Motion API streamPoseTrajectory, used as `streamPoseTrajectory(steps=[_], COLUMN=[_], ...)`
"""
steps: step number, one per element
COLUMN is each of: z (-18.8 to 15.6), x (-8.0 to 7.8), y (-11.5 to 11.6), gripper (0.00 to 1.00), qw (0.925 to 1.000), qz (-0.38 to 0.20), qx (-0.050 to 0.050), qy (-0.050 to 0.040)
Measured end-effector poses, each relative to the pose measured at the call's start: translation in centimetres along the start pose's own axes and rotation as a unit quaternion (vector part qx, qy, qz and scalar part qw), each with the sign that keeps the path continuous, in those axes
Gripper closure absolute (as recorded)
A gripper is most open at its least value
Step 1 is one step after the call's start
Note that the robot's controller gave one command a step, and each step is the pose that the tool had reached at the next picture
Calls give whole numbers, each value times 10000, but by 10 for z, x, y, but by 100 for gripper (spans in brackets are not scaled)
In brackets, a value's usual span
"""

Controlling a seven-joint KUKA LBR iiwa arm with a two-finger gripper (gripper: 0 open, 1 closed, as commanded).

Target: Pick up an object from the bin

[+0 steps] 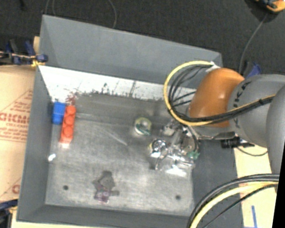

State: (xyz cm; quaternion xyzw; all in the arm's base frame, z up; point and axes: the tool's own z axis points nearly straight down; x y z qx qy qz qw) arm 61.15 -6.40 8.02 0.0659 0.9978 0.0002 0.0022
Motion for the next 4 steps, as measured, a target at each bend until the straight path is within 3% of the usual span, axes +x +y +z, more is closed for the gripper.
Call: streamPoseTrajectory(steps=[1,2,3,4], z=[-2,-2,-2,-143], x=[0,0,0,6], y=[0,0,0,-5], gripper=[100,0,100,100], qw=[10000,10000,10000,9974], qz=[-17,-21,-29,-724], qx=[8,9,11,13], qy=[-10,-9,-9,-40])
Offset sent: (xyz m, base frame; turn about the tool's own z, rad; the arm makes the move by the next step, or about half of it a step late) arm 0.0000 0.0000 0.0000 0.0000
